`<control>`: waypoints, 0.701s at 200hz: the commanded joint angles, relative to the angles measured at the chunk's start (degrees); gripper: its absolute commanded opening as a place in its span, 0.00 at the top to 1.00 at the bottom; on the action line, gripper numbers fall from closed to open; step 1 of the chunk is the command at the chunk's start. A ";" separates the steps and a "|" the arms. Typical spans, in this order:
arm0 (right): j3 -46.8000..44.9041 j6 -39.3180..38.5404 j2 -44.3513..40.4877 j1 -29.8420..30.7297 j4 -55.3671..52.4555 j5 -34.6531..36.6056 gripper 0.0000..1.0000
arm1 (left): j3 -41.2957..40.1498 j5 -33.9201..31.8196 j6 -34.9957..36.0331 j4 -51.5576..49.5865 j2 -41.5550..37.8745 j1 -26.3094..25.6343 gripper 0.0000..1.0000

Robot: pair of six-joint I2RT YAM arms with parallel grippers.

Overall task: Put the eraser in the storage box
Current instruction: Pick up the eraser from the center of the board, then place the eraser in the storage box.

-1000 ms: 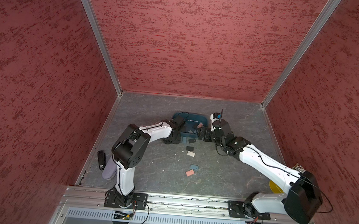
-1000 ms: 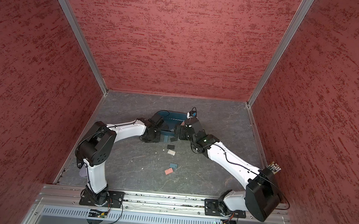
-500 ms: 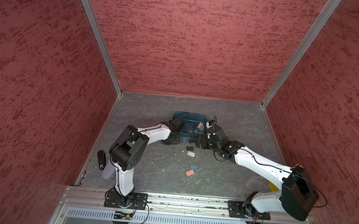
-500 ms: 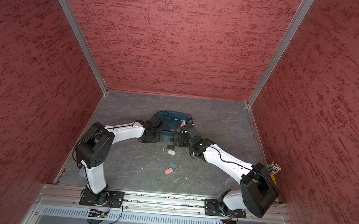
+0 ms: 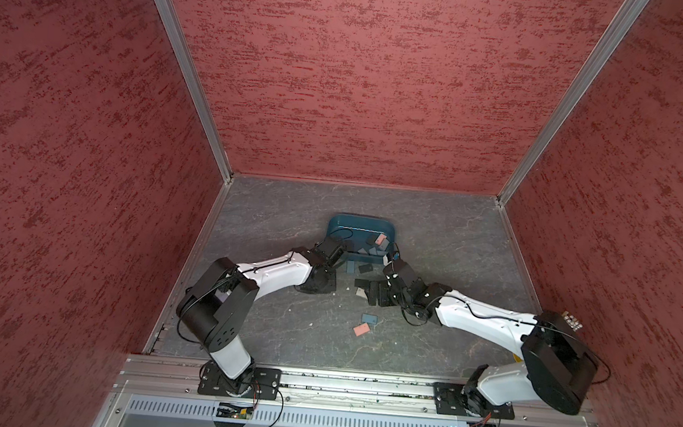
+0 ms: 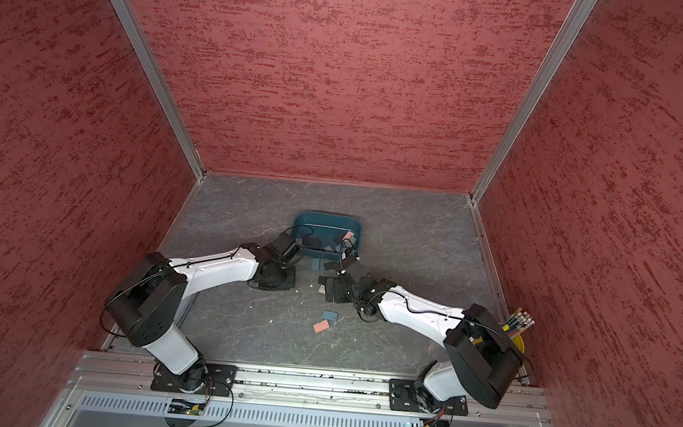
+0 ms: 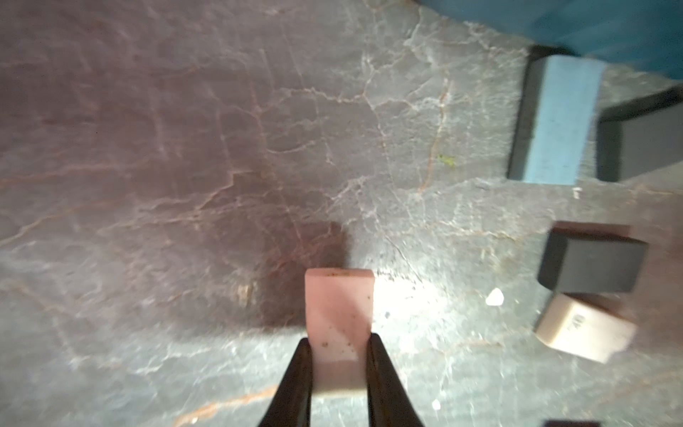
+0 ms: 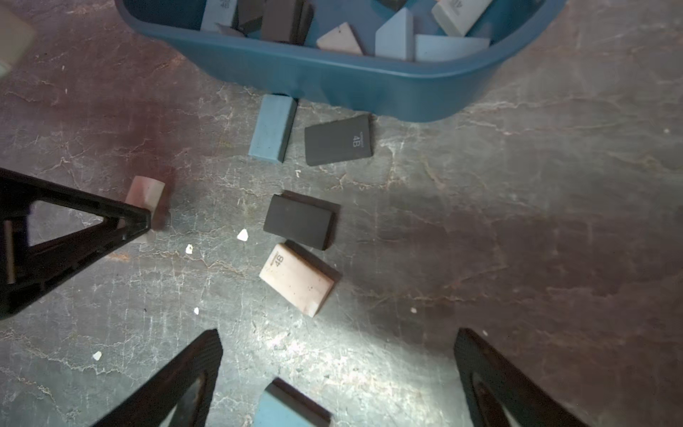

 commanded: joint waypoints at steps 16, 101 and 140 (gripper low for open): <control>-0.79 0.98 2.71 1.49 3.98 -1.00 0.04 | 2.66 0.39 0.20 -3.68 -3.58 0.26 0.75; -1.28 1.70 5.76 3.15 6.52 -0.82 0.10 | 20.87 0.52 5.09 -11.04 1.39 3.49 0.74; -1.11 1.69 6.86 3.85 7.11 -0.21 0.11 | 30.63 2.17 6.69 -13.80 9.08 4.04 0.74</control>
